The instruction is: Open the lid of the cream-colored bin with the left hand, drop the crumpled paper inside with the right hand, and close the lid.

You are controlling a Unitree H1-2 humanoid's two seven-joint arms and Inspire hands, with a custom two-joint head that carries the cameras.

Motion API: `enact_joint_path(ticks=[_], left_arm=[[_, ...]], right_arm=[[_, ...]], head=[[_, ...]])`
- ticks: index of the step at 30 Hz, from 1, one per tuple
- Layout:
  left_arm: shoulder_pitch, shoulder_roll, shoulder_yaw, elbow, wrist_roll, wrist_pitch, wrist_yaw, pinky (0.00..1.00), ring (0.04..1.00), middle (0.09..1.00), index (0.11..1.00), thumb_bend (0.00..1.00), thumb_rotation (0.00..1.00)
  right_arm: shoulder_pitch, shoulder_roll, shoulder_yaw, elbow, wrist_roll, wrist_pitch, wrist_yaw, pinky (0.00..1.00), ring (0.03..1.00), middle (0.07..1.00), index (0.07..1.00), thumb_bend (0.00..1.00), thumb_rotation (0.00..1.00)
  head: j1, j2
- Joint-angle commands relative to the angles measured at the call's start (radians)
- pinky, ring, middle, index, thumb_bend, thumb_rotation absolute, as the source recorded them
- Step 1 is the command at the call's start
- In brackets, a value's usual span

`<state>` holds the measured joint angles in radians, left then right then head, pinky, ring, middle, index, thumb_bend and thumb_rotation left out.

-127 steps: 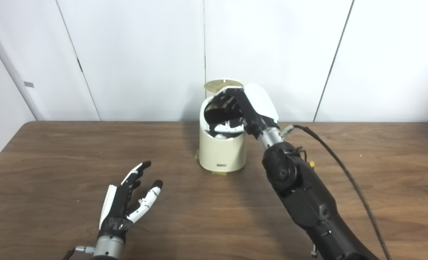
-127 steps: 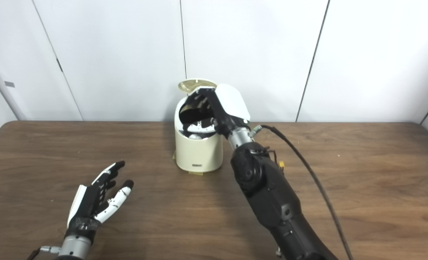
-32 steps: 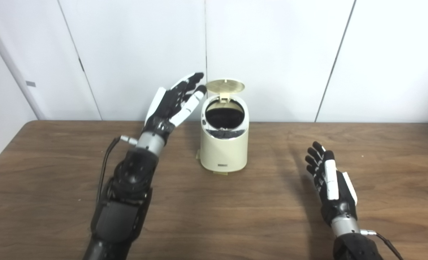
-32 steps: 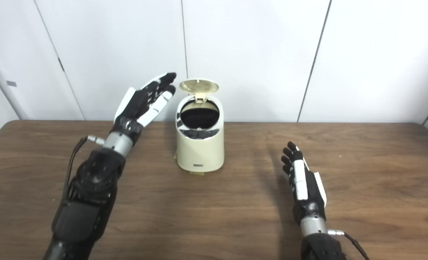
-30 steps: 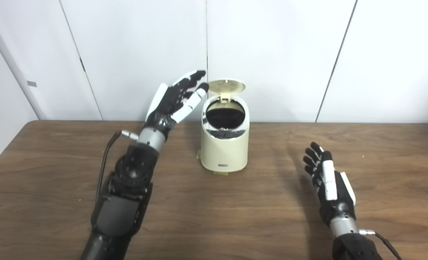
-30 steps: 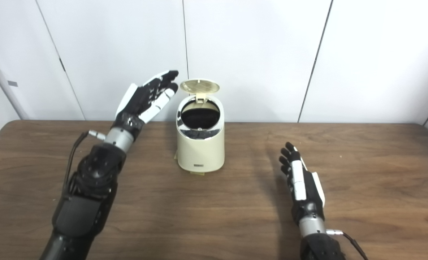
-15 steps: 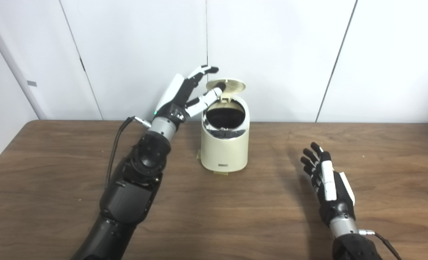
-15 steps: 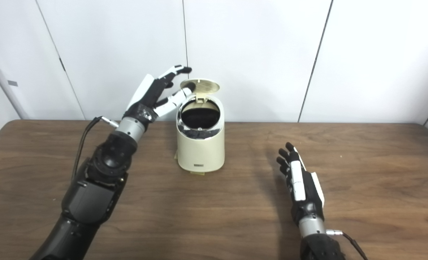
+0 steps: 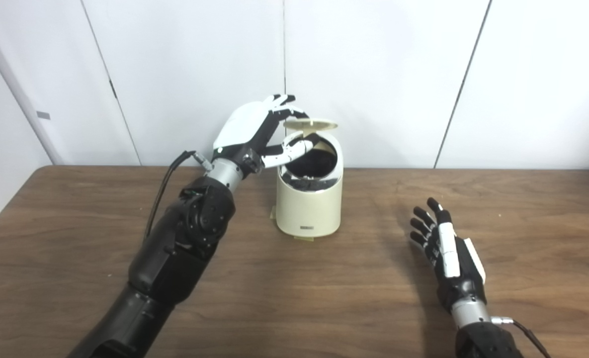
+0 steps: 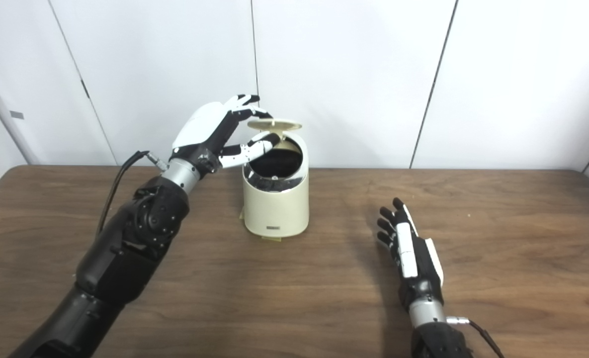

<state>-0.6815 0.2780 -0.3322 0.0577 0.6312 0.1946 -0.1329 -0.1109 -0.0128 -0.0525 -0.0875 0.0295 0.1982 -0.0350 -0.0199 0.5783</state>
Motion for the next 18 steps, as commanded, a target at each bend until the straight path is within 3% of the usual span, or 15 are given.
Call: enact_joint_path(ticks=[1,11,18], left_arm=[[-0.044,0.012,0.003,-0.041,0.023,-0.029,0.000,0.90,0.993,0.951,0.679,0.54,0.69],[-0.019,0.007,0.007,-0.064,0.029,-0.052,-0.027,0.89,0.982,0.936,0.625,0.53,0.63],[0.010,0.009,-0.014,-0.081,0.046,-0.062,-0.047,0.90,0.984,0.933,0.637,0.51,0.64]], right_arm=[[-0.027,-0.003,0.003,-0.020,-0.010,-0.015,-0.003,0.86,0.899,0.909,0.987,0.60,1.00],[-0.033,0.004,0.006,-0.031,-0.020,0.007,-0.008,0.83,0.895,0.913,0.990,0.55,1.00],[-0.034,0.005,0.015,-0.038,-0.033,0.016,-0.014,0.82,0.892,0.907,0.989,0.56,1.00]], head=[[-0.003,0.002],[-0.018,0.020],[-0.031,0.029]])
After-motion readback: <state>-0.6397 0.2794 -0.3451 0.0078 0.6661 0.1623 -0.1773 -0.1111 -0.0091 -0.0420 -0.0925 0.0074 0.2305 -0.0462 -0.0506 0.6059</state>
